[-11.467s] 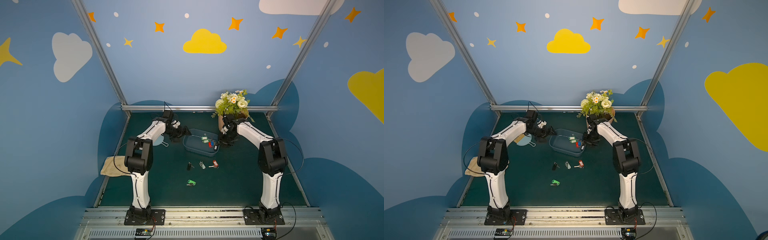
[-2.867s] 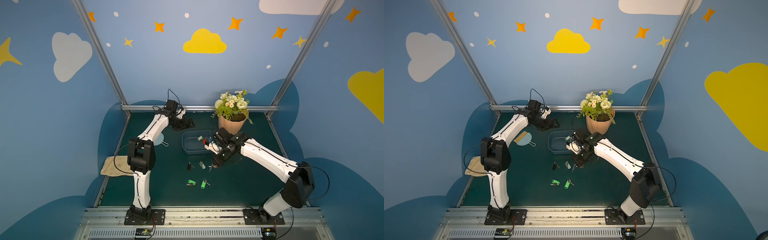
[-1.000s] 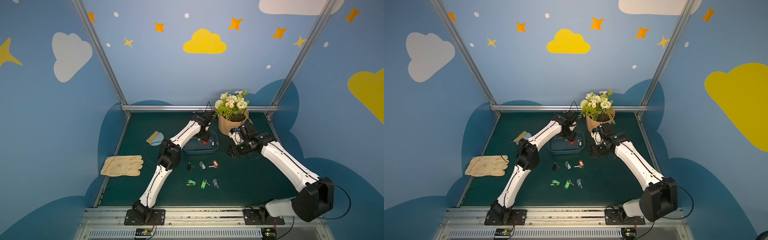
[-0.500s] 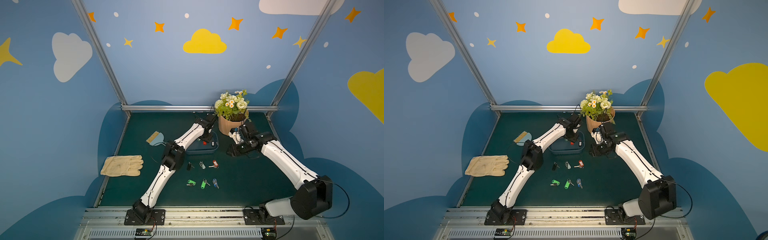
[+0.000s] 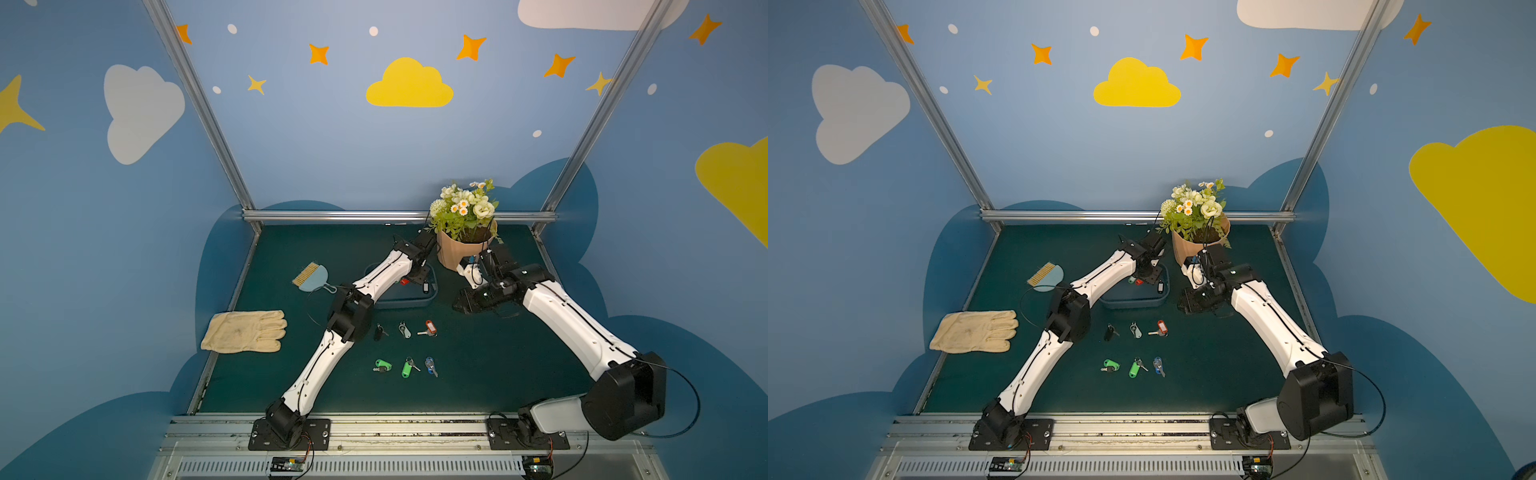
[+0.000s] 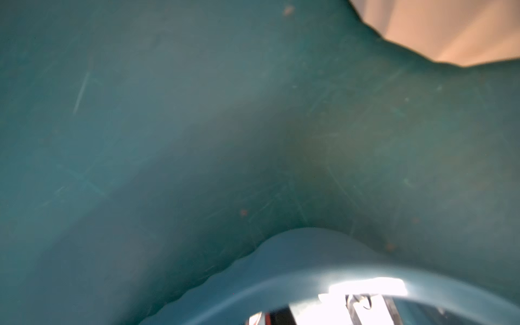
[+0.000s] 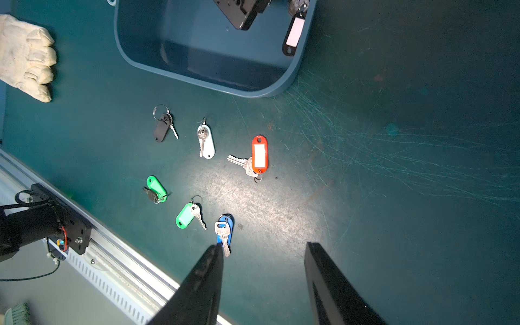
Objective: Take the keys out of the storage box
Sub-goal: Pick up the key from the storage box, then place the key at the center of the board.
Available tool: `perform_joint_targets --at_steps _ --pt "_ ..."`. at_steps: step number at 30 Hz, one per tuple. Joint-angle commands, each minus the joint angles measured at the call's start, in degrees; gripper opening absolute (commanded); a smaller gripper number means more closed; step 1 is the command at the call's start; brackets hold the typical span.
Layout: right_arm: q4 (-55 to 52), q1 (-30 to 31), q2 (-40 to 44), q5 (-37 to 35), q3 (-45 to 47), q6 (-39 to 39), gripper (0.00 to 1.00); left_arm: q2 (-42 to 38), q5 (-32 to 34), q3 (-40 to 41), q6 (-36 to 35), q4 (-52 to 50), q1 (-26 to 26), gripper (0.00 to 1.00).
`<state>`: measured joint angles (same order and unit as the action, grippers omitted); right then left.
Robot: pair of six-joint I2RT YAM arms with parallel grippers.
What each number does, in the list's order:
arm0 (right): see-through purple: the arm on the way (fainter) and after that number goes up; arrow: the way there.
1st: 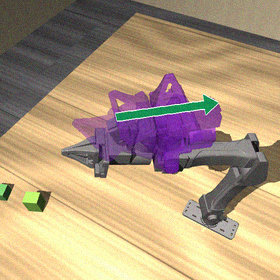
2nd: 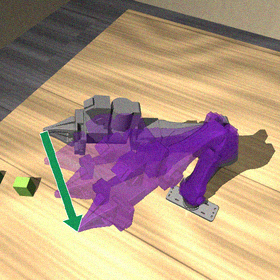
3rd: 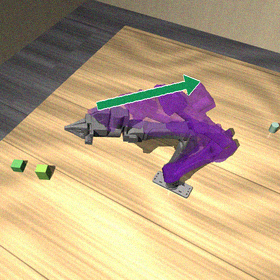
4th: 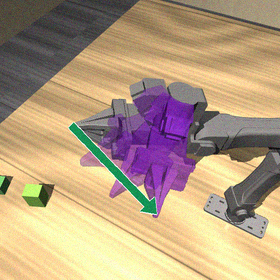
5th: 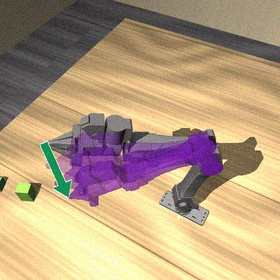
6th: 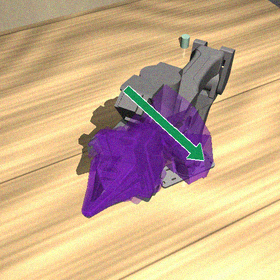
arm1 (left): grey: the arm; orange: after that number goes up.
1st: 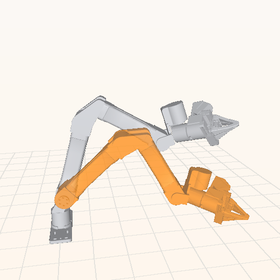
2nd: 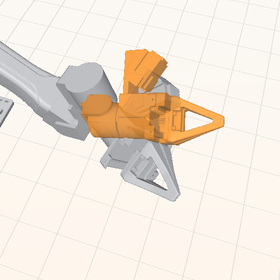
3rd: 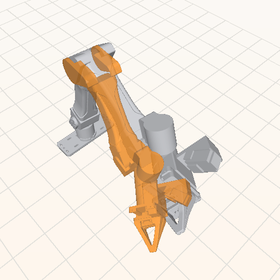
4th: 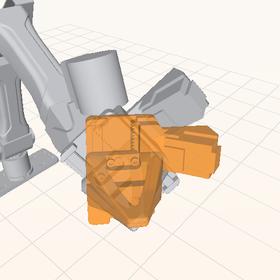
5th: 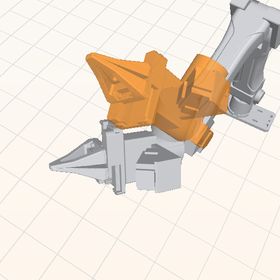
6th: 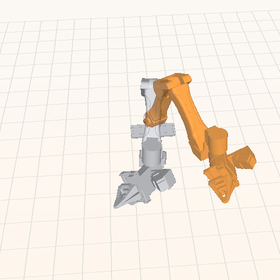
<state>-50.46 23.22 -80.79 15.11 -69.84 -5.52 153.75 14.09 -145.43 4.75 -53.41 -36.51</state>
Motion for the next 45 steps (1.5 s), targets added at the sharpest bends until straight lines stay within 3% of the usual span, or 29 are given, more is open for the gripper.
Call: perform_joint_targets --at_steps 1,8,15,23,29,34,41,45 --pt "-0.8 -0.3 1.1 1.0 0.5 -0.3 0.53 0.0 2.4 -0.9 -0.1 -0.2 -0.1 0.04" --pt "1.6 -0.4 0.2 1.6 1.0 -0.4 0.53 -8.0 2.7 3.5 1.2 -2.5 -0.8 0.03" --pt "5.7 -0.8 -2.3 3.3 -0.3 -0.2 0.53 -26.9 -3.1 20.6 6.4 -4.0 -1.0 0.02" --pt "8.7 -0.7 -8.8 4.7 -8.0 -0.3 0.55 -51.4 -23.0 45.8 9.7 -4.8 -1.6 0.02" --pt "7.8 -0.5 -14.6 4.4 -14.2 -0.5 0.58 -65.1 -31.4 64.3 14.3 -5.5 -3.4 0.02" --pt "10.1 1.3 -16.2 3.7 -15.1 0.7 0.59 -69.2 -31.5 72.5 18.6 -5.4 -5.9 0.02" --pt "9.5 6.3 -21.3 -1.3 -19.2 4.6 0.6 -67.2 -20.2 76.8 18.3 -9.4 -11.3 0.02" --pt "9.2 8.6 -24.3 -3.9 -21.3 5.1 0.6 -70.2 -15.8 81.8 20.2 -6.2 -13.7 0.02"
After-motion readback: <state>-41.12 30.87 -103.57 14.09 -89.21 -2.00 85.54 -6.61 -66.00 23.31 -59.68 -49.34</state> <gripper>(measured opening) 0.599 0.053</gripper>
